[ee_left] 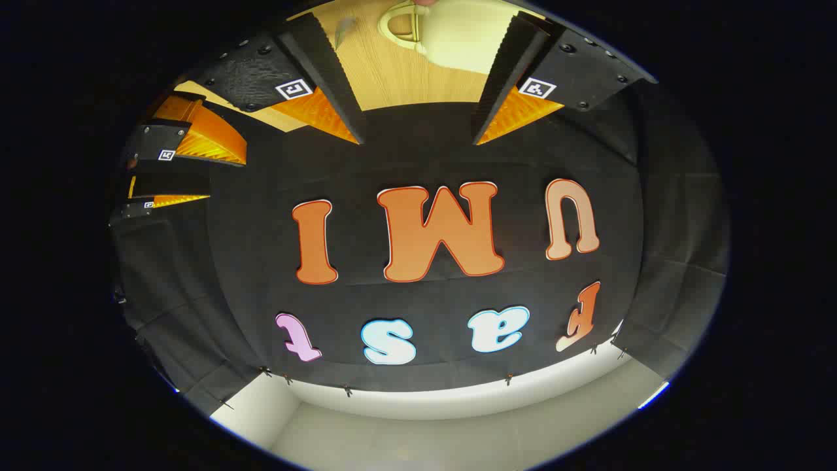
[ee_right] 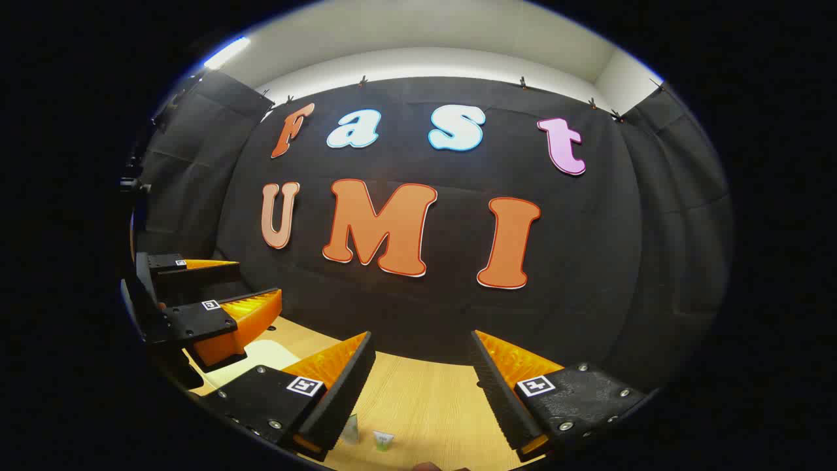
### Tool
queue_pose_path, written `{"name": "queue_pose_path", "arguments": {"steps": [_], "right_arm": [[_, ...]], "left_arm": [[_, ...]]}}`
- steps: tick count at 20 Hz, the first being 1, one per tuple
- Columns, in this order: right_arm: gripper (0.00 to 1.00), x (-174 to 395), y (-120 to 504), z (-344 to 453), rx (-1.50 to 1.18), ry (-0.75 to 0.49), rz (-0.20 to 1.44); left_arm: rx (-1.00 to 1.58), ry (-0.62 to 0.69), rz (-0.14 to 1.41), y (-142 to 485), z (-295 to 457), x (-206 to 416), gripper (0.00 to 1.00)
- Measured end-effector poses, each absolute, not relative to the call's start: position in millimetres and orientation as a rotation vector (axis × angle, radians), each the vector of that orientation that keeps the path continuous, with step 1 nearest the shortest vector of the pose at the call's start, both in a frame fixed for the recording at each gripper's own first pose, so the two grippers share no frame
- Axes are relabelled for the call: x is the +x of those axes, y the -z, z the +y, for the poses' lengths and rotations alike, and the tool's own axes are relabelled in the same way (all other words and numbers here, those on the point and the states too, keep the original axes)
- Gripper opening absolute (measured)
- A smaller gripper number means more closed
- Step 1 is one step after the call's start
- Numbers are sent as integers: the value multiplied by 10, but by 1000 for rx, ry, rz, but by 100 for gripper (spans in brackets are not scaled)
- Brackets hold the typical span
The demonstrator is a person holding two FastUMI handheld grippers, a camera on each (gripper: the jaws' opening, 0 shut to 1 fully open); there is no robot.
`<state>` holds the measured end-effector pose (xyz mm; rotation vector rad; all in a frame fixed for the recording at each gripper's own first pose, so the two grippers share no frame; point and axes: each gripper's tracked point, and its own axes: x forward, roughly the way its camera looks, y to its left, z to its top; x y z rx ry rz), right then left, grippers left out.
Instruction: First open the suitcase, pack the skin care products into it, and then close the suitcase.
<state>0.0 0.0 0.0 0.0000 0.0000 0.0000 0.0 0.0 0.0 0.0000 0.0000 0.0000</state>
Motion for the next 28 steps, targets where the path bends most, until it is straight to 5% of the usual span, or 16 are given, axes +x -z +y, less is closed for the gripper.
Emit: {"name": "queue_pose_path", "arguments": {"steps": [20, 28], "right_arm": [[92, 98, -77, -73, -32, -23, -16], [93, 32, 31, -448, -37, 57, -1]], "left_arm": [[62, -5, 44, 78, 93, -52, 100], [195, 93, 191, 525, 9, -197, 98]]}}
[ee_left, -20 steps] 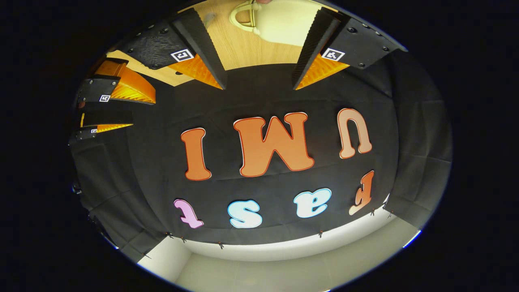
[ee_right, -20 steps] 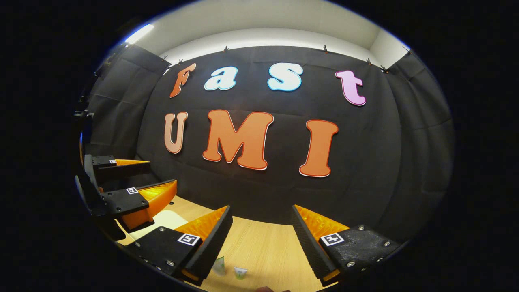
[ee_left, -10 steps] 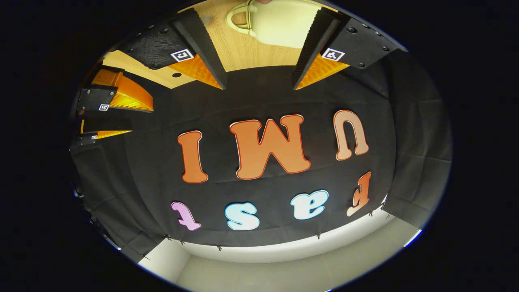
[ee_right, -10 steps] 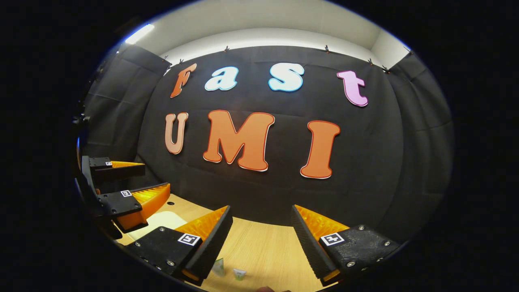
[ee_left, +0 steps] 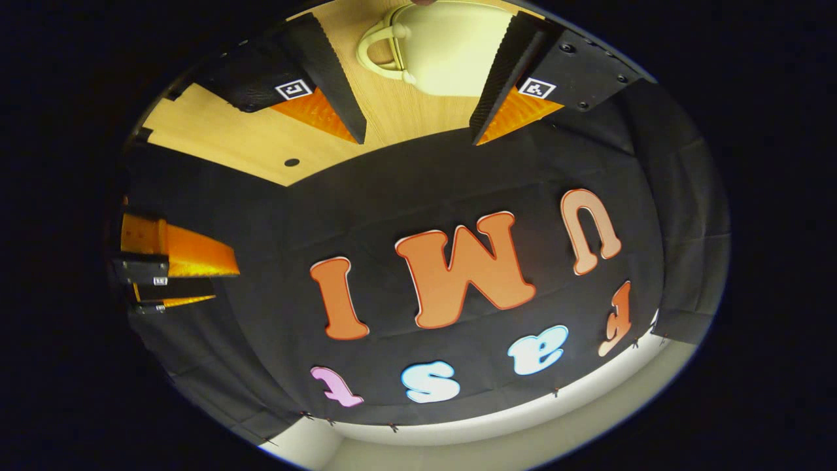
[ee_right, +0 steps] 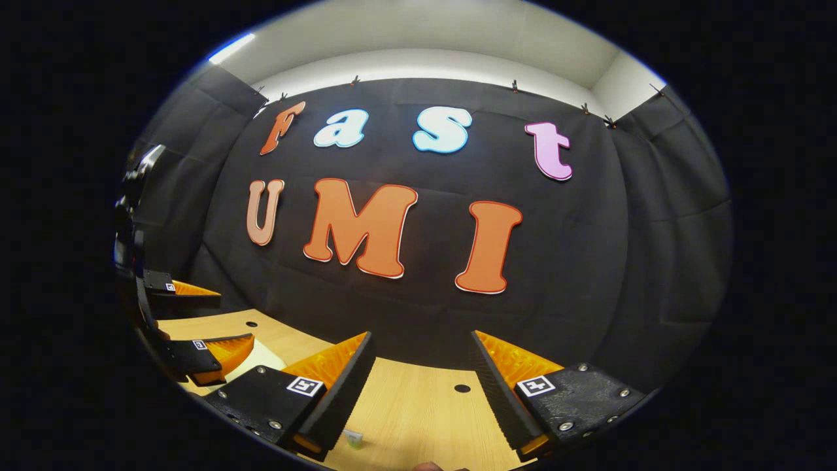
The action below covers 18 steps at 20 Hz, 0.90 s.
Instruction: First open the suitcase, pack the skin care products into it, and then close the suitcase.
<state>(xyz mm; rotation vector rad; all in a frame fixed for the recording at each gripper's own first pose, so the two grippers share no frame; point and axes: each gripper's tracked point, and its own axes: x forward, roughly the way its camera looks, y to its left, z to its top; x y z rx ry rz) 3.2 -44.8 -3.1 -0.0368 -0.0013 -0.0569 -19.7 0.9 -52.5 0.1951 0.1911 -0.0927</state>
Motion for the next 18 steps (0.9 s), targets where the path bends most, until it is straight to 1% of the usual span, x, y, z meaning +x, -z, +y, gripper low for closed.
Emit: {"name": "queue_pose_path", "arguments": {"steps": [1, 2, 4, 9, 18], "right_arm": [[91, 19, 75, -488, -47, 59, 10], [92, 9, 100, -523, -55, 64, 16], [92, -34, 165, -589, -58, 71, 29], [92, -98, 312, -813, -38, 112, 62], [92, -165, 471, -1139, -41, 146, 87]], "left_arm": [[224, 108, 210, 591, 13, -205, 98], [266, 130, 238, 681, 24, -231, 98], [334, 173, 299, 871, 14, -293, 98], [510, 221, 435, 1267, 104, -526, 97], [803, 263, 545, 1613, 329, -603, 97]]}}
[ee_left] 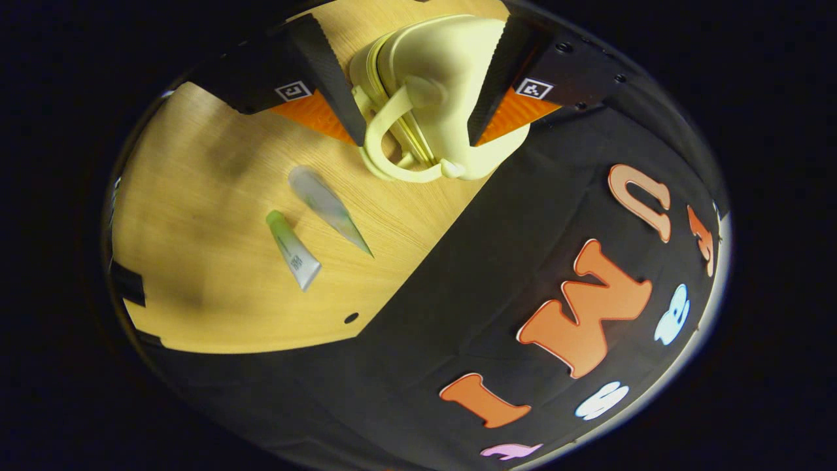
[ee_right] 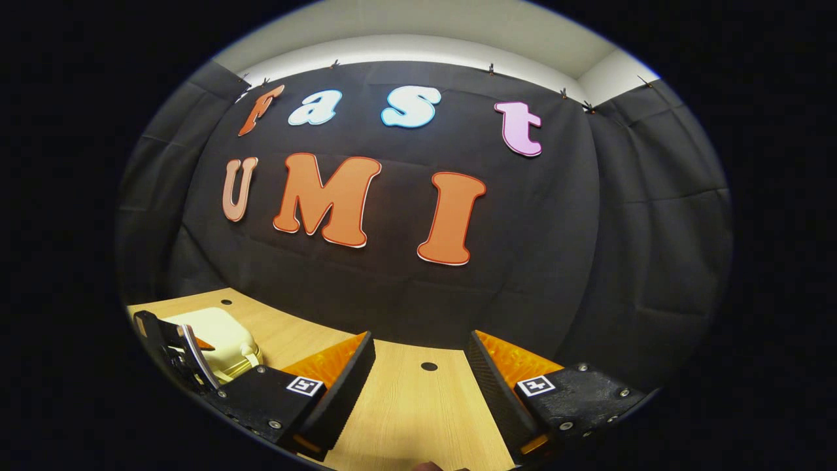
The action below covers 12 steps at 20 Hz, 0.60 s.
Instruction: First open the suitcase, pack the skin care products into it, and then close the suitcase.
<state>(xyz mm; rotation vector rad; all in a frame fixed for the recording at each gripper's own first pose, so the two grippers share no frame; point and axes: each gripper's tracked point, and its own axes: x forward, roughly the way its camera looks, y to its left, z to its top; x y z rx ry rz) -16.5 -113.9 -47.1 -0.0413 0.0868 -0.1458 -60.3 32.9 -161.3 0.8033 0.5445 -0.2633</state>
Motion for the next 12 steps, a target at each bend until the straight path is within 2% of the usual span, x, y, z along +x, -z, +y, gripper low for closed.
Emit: {"name": "queue_pose_path", "arguments": {"steps": [3, 5, 6, 7, 8, 9, 11, 12], "right_arm": [[92, -150, 503, -1209, -41, 142, 87], [93, -131, 533, -1246, -38, 134, 87], [93, -116, 543, -1271, -33, 128, 86], [93, -113, 549, -1282, -27, 121, 86], [92, -96, 572, -1286, -22, 113, 86], [92, -88, 586, -1284, -18, 104, 84], [93, -100, 649, -1334, -24, 98, 88], [93, -114, 674, -1362, -18, 99, 91]], "left_arm": [[909, 282, 571, 1649, 383, -611, 96], [985, 273, 594, 1676, 471, -568, 91], [1026, 262, 606, 1698, 530, -555, 83], [1083, 241, 608, 1663, 584, -531, 82], [1114, 251, 611, 1654, 597, -525, 71], [1121, 258, 639, 1710, 593, -513, 65], [1158, 243, 611, 1635, 604, -492, 15], [1129, 239, 619, 1609, 615, -506, 6]]}}
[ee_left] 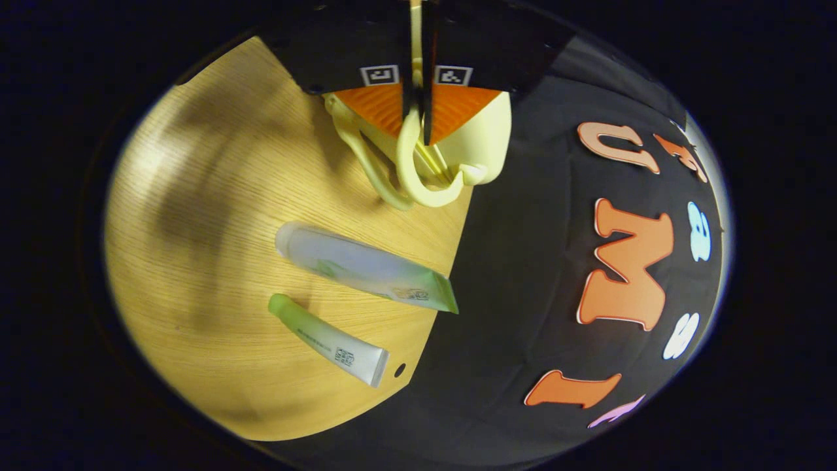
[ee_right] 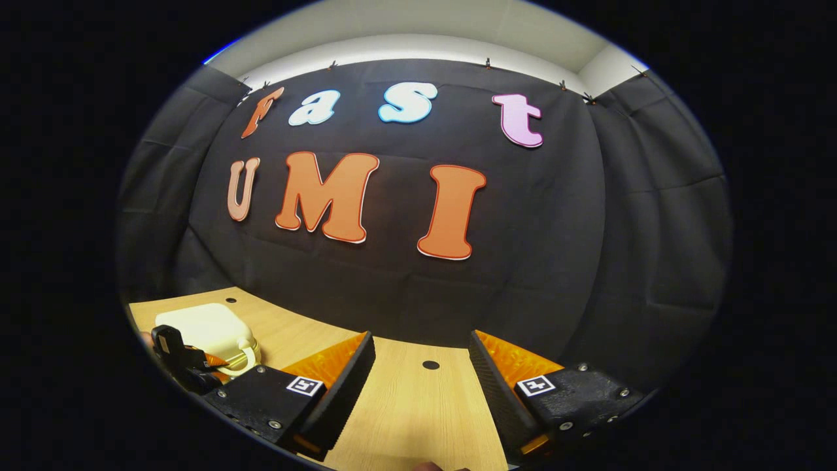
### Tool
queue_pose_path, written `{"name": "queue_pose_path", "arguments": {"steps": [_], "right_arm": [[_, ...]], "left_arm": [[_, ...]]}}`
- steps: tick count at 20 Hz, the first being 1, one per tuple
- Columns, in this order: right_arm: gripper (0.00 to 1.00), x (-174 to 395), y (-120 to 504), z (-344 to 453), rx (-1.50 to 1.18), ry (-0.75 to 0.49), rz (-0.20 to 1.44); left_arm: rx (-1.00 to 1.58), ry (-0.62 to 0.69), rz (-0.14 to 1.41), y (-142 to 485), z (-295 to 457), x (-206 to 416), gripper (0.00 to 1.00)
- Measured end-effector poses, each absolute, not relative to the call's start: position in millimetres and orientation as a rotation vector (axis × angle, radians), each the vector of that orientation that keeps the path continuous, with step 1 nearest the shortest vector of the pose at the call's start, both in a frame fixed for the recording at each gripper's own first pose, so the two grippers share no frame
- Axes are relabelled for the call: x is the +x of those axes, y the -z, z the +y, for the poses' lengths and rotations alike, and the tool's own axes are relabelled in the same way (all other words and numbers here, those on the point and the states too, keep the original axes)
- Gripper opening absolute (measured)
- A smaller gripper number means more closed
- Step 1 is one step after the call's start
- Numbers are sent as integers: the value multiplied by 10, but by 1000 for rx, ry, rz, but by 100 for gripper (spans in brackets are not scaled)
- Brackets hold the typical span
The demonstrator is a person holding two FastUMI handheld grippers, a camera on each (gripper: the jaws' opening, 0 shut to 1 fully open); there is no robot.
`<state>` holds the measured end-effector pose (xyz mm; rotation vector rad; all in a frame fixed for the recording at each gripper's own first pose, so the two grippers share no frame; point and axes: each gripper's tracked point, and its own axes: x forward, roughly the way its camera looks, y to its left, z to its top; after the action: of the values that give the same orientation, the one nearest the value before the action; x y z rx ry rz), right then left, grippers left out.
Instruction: First open the suitcase, pack the skin care products into it, and then close the suitcase.
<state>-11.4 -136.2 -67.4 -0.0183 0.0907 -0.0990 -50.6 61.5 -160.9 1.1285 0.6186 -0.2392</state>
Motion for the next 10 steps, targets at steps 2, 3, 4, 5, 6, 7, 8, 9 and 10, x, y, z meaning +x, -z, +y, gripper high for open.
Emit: {"name": "queue_pose_path", "arguments": {"steps": [2, 3, 4, 5, 6, 7, 8, 9, 10], "right_arm": [[92, -147, 710, -1379, 6, 98, 92], [92, -152, 749, -1394, 9, 105, 98], [92, -164, 781, -1411, 8, 116, 105], [92, -168, 810, -1421, 6, 126, 116], [92, -177, 823, -1385, 6, 126, 123], [92, -181, 817, -1331, 7, 117, 125], [93, -189, 813, -1259, 2, 106, 127], [92, -181, 812, -1189, -8, 96, 131], [92, -178, 802, -1084, -16, 81, 135]], "left_arm": [[1022, 218, 617, 1601, 611, -505, 3], [995, 200, 585, 1543, 593, -467, 4], [957, 178, 569, 1488, 593, -473, 4], [900, 156, 562, 1445, 605, -454, 3], [840, 132, 560, 1394, 648, -427, 3], [783, 110, 548, 1341, 671, -386, 3], [738, 91, 539, 1327, 650, -420, 3], [701, 75, 529, 1306, 641, -427, 3], [659, 55, 511, 1280, 645, -430, 3]]}}
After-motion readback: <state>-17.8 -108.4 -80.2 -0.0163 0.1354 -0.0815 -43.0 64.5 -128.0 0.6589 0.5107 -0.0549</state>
